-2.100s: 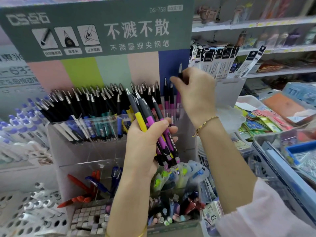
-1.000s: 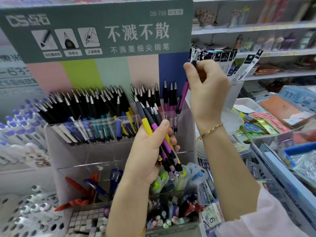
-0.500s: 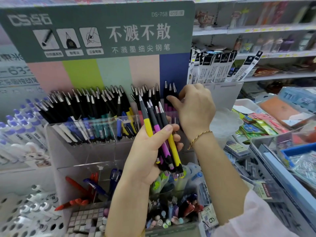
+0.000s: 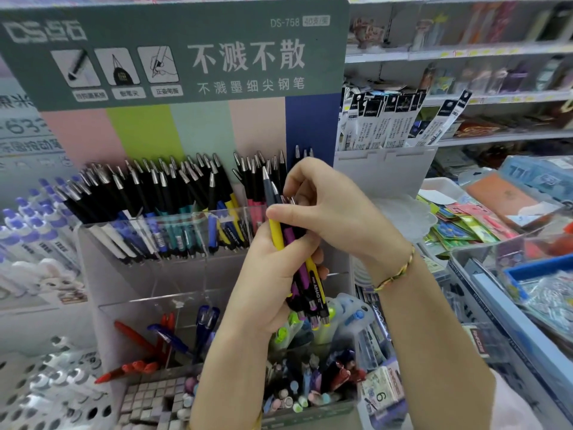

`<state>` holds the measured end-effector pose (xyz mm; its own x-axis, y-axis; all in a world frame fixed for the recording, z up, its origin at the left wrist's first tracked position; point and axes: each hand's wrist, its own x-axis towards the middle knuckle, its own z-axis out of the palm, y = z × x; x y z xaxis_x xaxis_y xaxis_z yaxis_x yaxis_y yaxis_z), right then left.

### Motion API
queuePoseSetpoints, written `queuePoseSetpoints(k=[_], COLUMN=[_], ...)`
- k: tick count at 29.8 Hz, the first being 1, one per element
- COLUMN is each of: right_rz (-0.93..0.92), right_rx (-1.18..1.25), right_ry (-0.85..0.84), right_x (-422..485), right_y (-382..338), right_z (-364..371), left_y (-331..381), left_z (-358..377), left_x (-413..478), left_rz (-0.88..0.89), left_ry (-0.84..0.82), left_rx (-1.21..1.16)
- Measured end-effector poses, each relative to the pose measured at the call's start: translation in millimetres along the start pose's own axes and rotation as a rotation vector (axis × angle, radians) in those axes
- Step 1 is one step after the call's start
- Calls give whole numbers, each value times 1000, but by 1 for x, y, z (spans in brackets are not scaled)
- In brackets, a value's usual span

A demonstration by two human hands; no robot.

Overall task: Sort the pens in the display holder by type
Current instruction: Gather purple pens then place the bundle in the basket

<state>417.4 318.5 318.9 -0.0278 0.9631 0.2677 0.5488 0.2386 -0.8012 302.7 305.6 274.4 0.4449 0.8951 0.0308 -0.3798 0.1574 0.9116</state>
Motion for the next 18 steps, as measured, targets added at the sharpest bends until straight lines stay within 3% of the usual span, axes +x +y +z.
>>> queuePoseSetpoints(k=[10,18], right_rz=[53,168], right_rx=[166,656], right_ry=[-135,77], right_x=[7,10], right_y=[9,11], right_z=[-12,-4], left_y=[4,4], left_z=[-8,-3], left_x=[-5,1], left_rz=[-69,-107], left_ry=[-146,-80], left_rx=[-191,-293])
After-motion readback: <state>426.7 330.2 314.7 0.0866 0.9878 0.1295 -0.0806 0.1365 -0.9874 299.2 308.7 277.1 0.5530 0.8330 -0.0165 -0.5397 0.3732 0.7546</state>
